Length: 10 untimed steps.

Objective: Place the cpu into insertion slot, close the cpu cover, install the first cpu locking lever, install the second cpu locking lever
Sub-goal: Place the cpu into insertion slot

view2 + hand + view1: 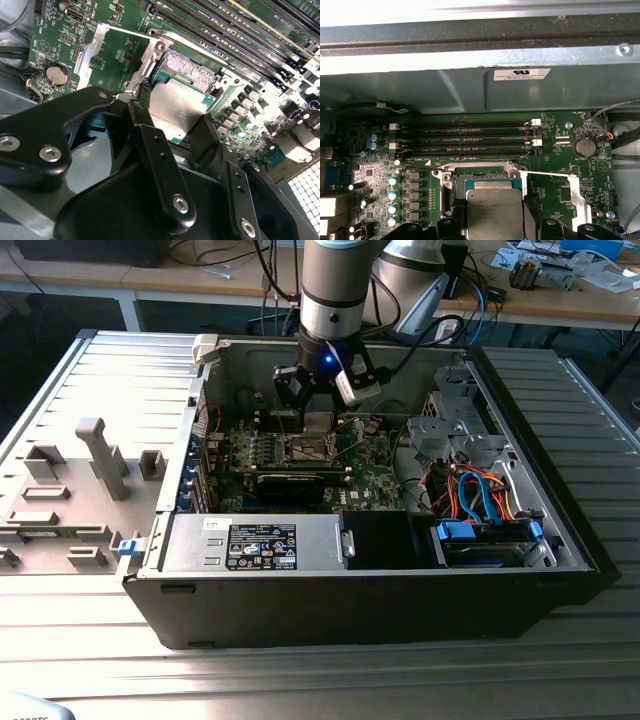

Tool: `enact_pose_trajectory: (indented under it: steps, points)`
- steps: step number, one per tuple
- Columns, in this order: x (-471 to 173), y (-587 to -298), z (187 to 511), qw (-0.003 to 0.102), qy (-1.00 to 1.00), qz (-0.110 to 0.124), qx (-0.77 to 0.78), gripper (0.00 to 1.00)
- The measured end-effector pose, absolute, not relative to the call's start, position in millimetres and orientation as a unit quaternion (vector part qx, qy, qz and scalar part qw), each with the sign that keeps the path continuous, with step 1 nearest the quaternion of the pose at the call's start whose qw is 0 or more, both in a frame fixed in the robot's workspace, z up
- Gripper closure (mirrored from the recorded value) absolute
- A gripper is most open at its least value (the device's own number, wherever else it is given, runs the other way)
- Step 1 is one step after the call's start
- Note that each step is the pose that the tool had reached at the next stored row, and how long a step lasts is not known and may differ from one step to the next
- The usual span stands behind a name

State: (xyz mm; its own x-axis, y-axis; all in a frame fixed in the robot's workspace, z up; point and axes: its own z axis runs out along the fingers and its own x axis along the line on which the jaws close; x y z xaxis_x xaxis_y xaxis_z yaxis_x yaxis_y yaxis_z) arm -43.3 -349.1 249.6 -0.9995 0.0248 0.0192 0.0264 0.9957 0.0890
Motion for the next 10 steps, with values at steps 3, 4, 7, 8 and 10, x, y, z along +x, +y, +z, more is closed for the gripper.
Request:
enact_pose_trajectory:
  steps: [3,4,7,8,10]
  points:
    - [-43.5,-349.1,248.9,0.009,-0.999,-0.044,-0.013,0.46]
    - [-43.5,-349.1,248.7,0.009,-0.999,-0.044,-0.013,0.46]
    - [-43.5,-349.1,248.7,0.009,-0.999,-0.044,-0.013,0.46]
    - [-43.5,-349.1,248.6,0.009,-0.999,-0.044,-0.013,0.46]
    - [-43.5,-349.0,248.5,0.009,-0.999,-0.043,-0.013,0.46]
